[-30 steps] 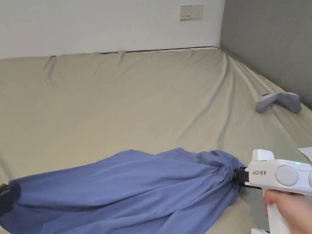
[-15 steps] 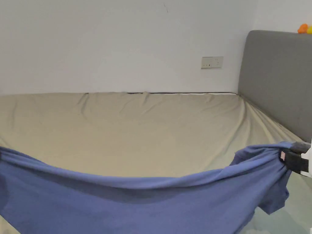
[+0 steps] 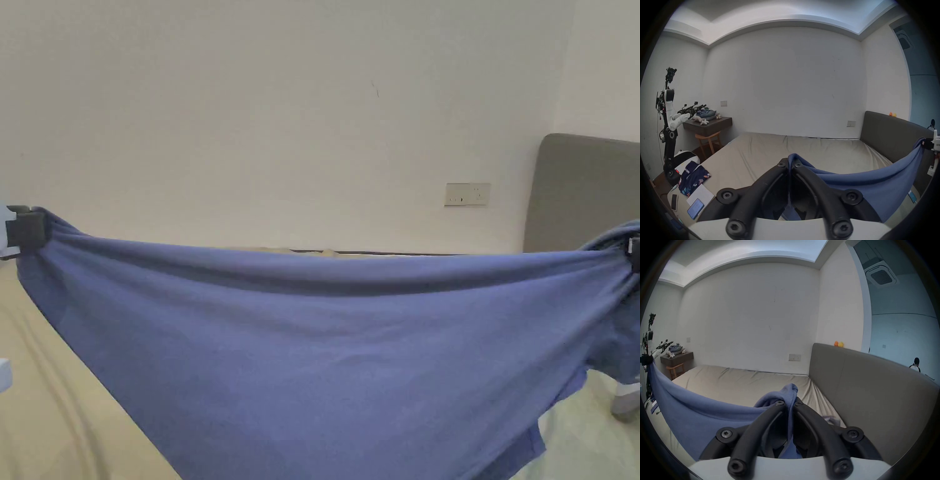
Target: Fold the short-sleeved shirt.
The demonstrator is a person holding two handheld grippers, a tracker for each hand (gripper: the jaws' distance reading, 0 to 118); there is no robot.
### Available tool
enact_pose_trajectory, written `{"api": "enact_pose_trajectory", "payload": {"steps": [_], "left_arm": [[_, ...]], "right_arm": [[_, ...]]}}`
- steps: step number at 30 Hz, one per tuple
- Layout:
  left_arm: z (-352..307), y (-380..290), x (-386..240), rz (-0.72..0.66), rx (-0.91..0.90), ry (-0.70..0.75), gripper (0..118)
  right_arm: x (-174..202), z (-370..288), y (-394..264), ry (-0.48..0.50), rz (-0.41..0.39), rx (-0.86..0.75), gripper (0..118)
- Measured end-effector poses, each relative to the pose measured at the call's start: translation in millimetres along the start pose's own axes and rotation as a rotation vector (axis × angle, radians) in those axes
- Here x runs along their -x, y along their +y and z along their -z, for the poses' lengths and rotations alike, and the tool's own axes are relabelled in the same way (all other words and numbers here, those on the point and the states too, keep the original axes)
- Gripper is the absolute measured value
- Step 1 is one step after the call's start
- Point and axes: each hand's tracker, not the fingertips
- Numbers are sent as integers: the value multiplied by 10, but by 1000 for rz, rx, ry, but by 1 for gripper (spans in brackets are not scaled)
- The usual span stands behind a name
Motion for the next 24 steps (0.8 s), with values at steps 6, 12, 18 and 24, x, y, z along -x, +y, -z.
{"api": "enact_pose_trajectory", "payload": {"steps": [6,12,18,24], "left_arm": [[843,389,-167,19,-29,58,0],[1634,477,-335,12,-63,78,0],[2160,-33,-516,83,-17,70,0],[2526,-953,-487,66,140,68,0]], "right_arm": [[53,842,435,-59,-3,-49,4],[156,1666,486,-114,-31,-74,4],[308,2250,-2,-129,-11,-22,4],[424,2566,-954,-104,5,99,4]]}}
